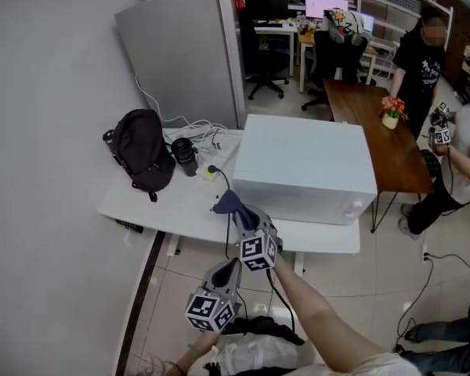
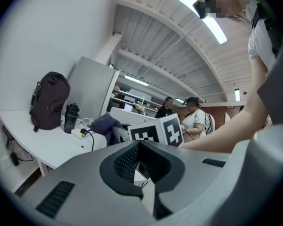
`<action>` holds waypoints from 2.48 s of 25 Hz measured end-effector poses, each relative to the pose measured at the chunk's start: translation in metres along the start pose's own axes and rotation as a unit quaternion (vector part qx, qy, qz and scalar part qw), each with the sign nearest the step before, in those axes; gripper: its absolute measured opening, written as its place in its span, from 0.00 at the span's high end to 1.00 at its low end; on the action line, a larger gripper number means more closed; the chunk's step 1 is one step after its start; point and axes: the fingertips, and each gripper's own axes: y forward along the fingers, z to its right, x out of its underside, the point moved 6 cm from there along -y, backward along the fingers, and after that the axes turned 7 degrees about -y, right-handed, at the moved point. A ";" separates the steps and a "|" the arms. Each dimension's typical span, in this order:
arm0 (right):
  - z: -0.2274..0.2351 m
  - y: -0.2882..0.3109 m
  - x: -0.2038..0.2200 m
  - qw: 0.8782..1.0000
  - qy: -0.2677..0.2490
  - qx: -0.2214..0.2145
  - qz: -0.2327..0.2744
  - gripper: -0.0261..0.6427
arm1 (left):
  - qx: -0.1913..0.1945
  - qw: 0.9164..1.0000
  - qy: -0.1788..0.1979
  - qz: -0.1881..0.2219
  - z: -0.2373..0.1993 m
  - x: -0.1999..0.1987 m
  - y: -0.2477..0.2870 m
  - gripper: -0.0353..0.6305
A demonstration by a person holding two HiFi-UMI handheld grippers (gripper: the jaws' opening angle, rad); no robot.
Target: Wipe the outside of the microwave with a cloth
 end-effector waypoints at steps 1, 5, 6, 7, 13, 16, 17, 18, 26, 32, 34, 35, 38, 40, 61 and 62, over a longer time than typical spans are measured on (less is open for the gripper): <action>0.003 0.005 0.006 1.000 0.001 0.008 -0.012 0.84 | -0.002 1.000 -0.001 0.002 -0.004 -0.002 -0.002 0.97; 0.043 -0.014 0.030 0.997 0.032 0.066 -0.038 0.84 | 0.000 1.000 -0.007 -0.001 -0.011 -0.001 -0.002 0.97; 0.056 -0.025 0.038 0.995 0.037 0.080 -0.042 0.84 | 0.002 1.000 -0.008 -0.001 -0.010 -0.001 -0.001 0.97; 0.071 -0.040 0.044 0.994 0.037 0.096 -0.048 0.84 | 0.005 1.000 -0.010 -0.001 -0.010 -0.002 0.001 0.97; 0.171 -0.145 0.093 0.969 0.020 0.219 -0.114 0.84 | 0.035 0.999 -0.013 -0.008 -0.001 0.000 0.016 0.97; 0.211 -0.197 0.122 0.945 0.042 0.283 -0.155 0.84 | 0.050 0.999 -0.012 -0.015 0.004 0.004 0.021 0.97; 0.219 -0.210 0.128 0.940 0.048 0.294 -0.165 0.84 | 0.053 0.998 -0.012 -0.016 0.005 0.004 0.022 0.97; 0.222 -0.219 0.132 0.938 0.049 0.297 -0.170 0.84 | 0.055 0.998 -0.012 -0.017 0.005 0.005 0.023 0.97; 0.123 -0.168 0.091 0.972 0.095 0.195 -0.088 0.84 | 0.035 0.999 -0.022 -0.010 -0.005 0.003 0.018 0.97; 0.008 -0.051 0.052 0.996 0.061 0.025 -0.056 0.84 | 0.020 1.000 -0.017 -0.005 -0.005 0.001 0.000 0.97; -0.013 -0.018 0.055 0.997 0.048 -0.010 -0.066 0.84 | 0.012 1.000 -0.015 -0.003 -0.006 0.000 -0.007 0.97; -0.019 -0.005 0.058 0.996 0.042 -0.019 -0.074 0.84 | 0.005 1.000 -0.014 -0.002 -0.007 0.000 -0.012 0.97; -0.024 0.021 0.071 0.994 0.034 -0.018 -0.098 0.84 | -0.025 1.000 -0.016 0.003 -0.018 -0.001 -0.029 0.97; -0.009 0.021 0.082 0.993 0.037 0.004 -0.109 0.84 | -0.042 0.999 -0.021 0.006 -0.024 0.001 -0.038 0.97; 0.186 -0.232 0.197 0.925 0.157 0.274 -0.209 0.85 | 0.053 0.998 -0.012 -0.020 0.030 0.017 0.012 0.97; 0.183 -0.237 0.198 0.926 0.167 0.275 -0.199 0.84 | 0.052 0.998 -0.014 -0.019 0.033 0.018 0.011 0.97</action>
